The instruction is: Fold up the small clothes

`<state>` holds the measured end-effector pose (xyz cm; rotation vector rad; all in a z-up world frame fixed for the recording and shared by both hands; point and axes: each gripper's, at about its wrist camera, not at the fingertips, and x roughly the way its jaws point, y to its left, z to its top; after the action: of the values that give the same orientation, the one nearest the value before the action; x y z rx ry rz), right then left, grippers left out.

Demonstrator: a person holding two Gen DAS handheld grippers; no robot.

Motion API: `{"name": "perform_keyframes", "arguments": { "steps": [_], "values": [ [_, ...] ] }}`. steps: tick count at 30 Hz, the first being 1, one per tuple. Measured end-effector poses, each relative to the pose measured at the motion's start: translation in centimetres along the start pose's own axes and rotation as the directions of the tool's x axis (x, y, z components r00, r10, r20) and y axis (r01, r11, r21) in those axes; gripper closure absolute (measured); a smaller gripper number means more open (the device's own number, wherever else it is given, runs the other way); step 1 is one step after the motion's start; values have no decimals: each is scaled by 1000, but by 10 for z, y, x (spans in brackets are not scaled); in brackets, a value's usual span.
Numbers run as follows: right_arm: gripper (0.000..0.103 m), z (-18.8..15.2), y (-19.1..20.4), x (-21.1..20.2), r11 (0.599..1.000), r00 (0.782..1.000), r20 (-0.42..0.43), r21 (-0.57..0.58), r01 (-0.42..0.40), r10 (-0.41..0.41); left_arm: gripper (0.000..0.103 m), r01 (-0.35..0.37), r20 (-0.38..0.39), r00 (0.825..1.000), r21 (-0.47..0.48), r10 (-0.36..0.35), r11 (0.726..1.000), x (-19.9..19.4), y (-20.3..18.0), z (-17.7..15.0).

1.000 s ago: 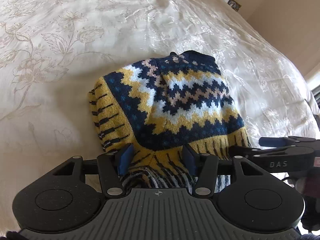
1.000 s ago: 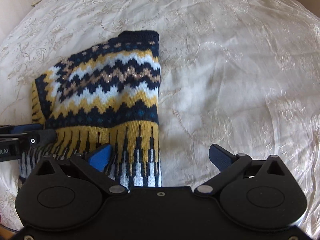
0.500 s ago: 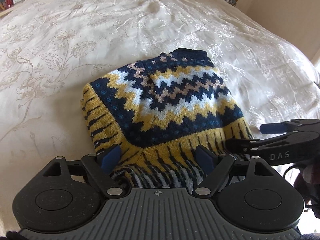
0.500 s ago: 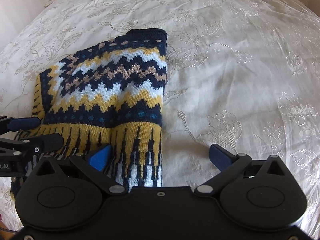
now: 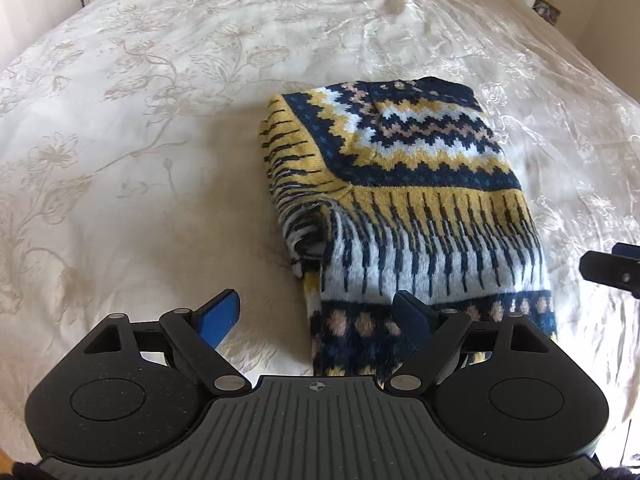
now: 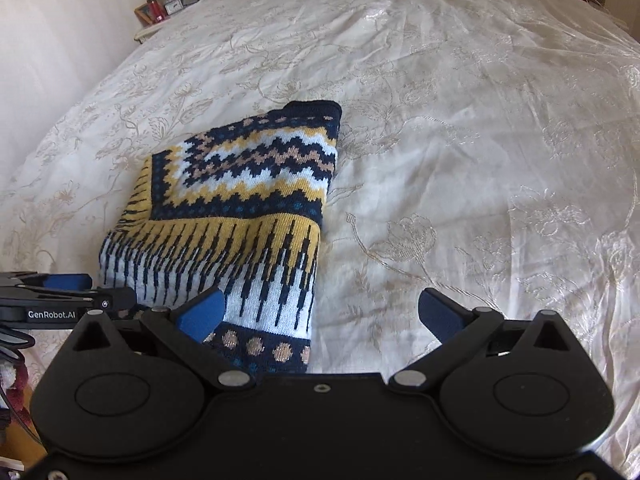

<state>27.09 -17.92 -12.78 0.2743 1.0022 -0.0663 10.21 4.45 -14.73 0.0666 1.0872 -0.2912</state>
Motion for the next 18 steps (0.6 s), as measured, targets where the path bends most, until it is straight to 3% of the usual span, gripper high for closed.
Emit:
{"name": "perform_keyframes", "arguments": {
  "steps": [5,11,15,18],
  "values": [
    [1,-1,-3,-30,999,996,82,19,-41,39,20,-17,146,989,-17,19,1000,-55,-5,0],
    [1,5,5,-73,996,973,213,-22,-84,87,20,-43,334,942,-11,44,999,-120,-28,17],
    [1,11,16,-98,993,946,304,-77,-91,111,20,-119,382,915,-50,129,992,-149,-46,27],
    [1,12,26,-115,992,924,366,-100,-75,107,20,-175,373,908,-70,189,982,-160,-54,30]
  ]
}}
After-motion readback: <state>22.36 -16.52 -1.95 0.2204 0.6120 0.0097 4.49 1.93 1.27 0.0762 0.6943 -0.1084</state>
